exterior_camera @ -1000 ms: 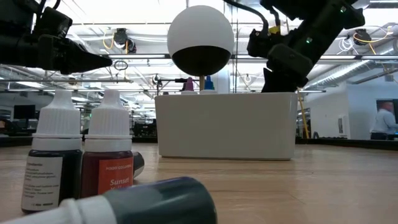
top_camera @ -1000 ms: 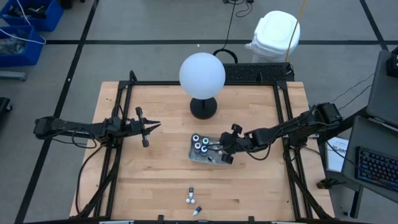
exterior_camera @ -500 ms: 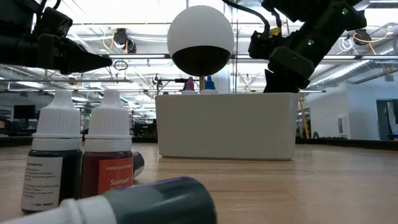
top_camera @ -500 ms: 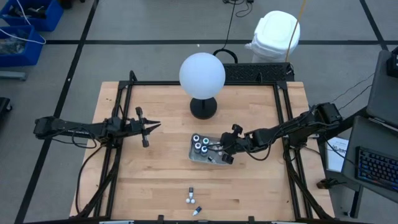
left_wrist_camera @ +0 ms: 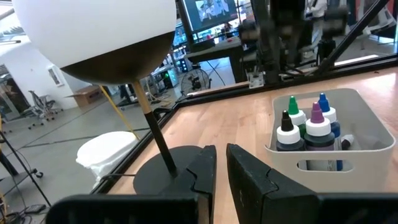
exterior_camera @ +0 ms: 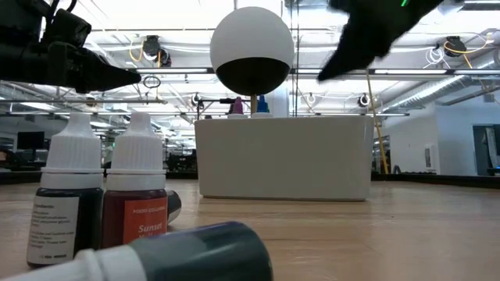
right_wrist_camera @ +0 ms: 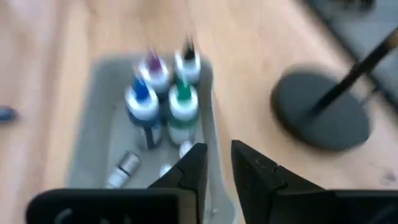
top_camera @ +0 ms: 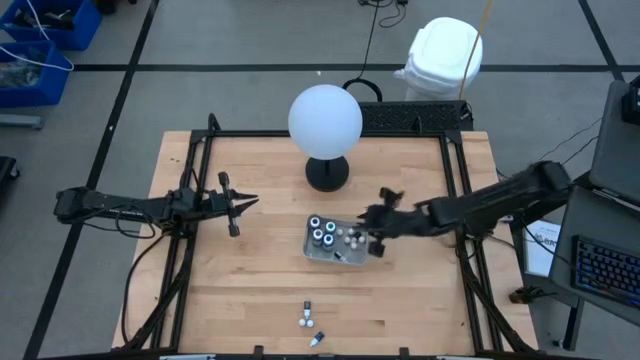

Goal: Pick & Place food coloring
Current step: Put the small green food coloring bottle into the gray bin

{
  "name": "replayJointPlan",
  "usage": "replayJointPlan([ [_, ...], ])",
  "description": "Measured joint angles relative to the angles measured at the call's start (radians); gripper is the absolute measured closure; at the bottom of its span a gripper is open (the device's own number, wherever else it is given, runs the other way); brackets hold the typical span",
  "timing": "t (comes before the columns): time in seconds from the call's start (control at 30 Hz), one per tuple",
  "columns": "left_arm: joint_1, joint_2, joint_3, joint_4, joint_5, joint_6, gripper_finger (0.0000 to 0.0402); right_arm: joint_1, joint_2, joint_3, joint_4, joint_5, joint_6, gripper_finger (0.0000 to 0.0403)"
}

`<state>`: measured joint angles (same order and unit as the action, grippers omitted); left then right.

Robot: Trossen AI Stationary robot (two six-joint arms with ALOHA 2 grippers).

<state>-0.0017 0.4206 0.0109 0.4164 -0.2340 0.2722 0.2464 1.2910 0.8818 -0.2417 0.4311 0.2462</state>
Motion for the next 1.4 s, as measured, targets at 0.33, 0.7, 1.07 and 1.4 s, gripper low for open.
replayJointPlan([
  [0.33,0.0,0.0,0.0,-0.001,0.0,-0.014,0.0355,0.034,-0.528,-0.348,0.275,-0.124,-0.196,0.0395],
  [0.7,0.0,0.0,0.0,0.005,0.0,-0.043,0.0355,-0.013,-0.885,-0.686,0.591,-0.275,-0.265,0.0402],
  [1.07,0.0,0.0,0.0,0.006,0.0,-0.002,0.0355,-0.038,-0.95,-0.813,0.696,-0.272,-0.293,0.0402],
  [1.4,-0.011,0.004,0.024,-0.045,0.053,-0.074,0.0357,-0.038,-0.95,-0.834,0.737,-0.272,-0.314,0.0402],
])
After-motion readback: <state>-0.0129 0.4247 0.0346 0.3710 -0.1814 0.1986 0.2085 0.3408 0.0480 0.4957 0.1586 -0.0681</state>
